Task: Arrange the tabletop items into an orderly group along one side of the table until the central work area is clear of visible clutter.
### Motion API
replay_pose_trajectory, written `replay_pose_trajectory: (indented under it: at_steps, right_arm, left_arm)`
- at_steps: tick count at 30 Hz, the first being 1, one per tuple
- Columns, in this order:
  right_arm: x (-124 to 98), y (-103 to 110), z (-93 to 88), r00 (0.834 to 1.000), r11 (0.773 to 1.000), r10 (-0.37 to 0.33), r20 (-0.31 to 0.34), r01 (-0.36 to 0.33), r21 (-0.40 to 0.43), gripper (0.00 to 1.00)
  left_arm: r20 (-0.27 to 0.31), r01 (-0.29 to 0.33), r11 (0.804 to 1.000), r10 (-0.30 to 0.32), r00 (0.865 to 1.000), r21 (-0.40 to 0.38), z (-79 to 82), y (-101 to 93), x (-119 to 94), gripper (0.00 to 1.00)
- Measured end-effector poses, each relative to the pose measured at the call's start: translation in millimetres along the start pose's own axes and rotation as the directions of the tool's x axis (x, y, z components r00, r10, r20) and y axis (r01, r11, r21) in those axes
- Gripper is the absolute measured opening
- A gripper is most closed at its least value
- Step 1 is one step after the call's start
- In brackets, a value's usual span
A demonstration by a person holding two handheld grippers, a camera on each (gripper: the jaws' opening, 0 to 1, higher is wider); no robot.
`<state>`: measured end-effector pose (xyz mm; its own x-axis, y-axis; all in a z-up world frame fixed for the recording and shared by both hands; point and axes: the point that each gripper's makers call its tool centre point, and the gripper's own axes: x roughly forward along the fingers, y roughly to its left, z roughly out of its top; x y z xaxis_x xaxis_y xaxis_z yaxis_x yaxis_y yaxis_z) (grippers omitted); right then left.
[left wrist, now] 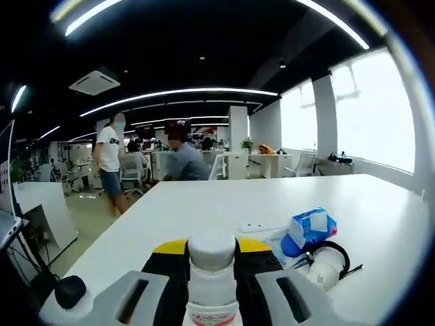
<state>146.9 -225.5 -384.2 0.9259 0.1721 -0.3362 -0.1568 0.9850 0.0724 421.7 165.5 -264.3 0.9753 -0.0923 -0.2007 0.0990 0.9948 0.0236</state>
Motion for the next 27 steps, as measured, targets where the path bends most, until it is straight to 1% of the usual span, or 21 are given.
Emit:
replay_pose_trajectory:
  at_steps: [2,3,6,10,13,16,18,21,23,24,27]
  right_arm:
    - [1,0,1.5,1.000,1.000,-0.003,0.004,0.003,-0.004,0.61]
    - [2,2,5.0,1.000,1.000,0.009,0.024,-0.009,-0.001,0.61]
    - [3,7,11.5,0.997,0.998,0.047,0.055,-0.049,0.039,0.61]
    - [8,14,19.5,0.993,0.997,0.068,0.094,-0.072,0.039,0.61]
    - [15,23,21.3,0.991,0.995,0.092,0.097,-0.094,0.025,0.61]
    - [22,32,21.0,0.989,0.993,0.120,0.088,-0.121,0.009,0.61]
    - [26,36,19.8,0.986,0.989,0.142,0.081,-0.145,0.023,0.60]
    - [30,37,19.2,0.986,0.988,0.142,0.084,-0.146,0.041,0.60]
    - [32,37,17.6,0.988,0.990,0.131,0.079,-0.134,0.038,0.60]
    - [34,37,15.6,0.990,0.991,0.124,0.070,-0.126,0.036,0.60]
    - [37,38,12.1,0.991,0.992,0.122,0.057,-0.124,0.031,0.60]
  left_arm:
    - [0.000,0.005,1.000,-0.005,1.000,-0.001,3.3,4.4,5,0.22]
    - [-0.001,0.007,1.000,-0.007,1.000,-0.005,4.4,6.5,8,0.22]
    - [-0.016,0.016,1.000,-0.016,1.000,-0.001,5.9,11.8,17,0.22]
    - [-0.019,0.020,1.000,-0.020,1.000,0.005,7.3,19.6,30,0.22]
    - [-0.031,0.026,1.000,-0.026,0.999,0.000,6.3,28.1,43,0.22]
    - [-0.051,0.039,0.999,-0.039,0.998,-0.005,5.2,32.6,53,0.22]
    - [-0.061,0.053,0.999,-0.053,0.997,-0.006,5.3,33.5,59,0.22]
    - [-0.070,0.070,0.998,-0.070,0.995,0.002,5.2,33.3,67,0.22]
    - [-0.083,0.064,0.998,-0.064,0.994,-0.005,3.0,35.9,74,0.22]
    - [-0.088,0.072,0.997,-0.072,0.994,0.006,1.0,35.8,79,0.22]
    - [-0.122,0.086,0.996,-0.083,0.989,0.013,-4.2,36.2,90,0.22]
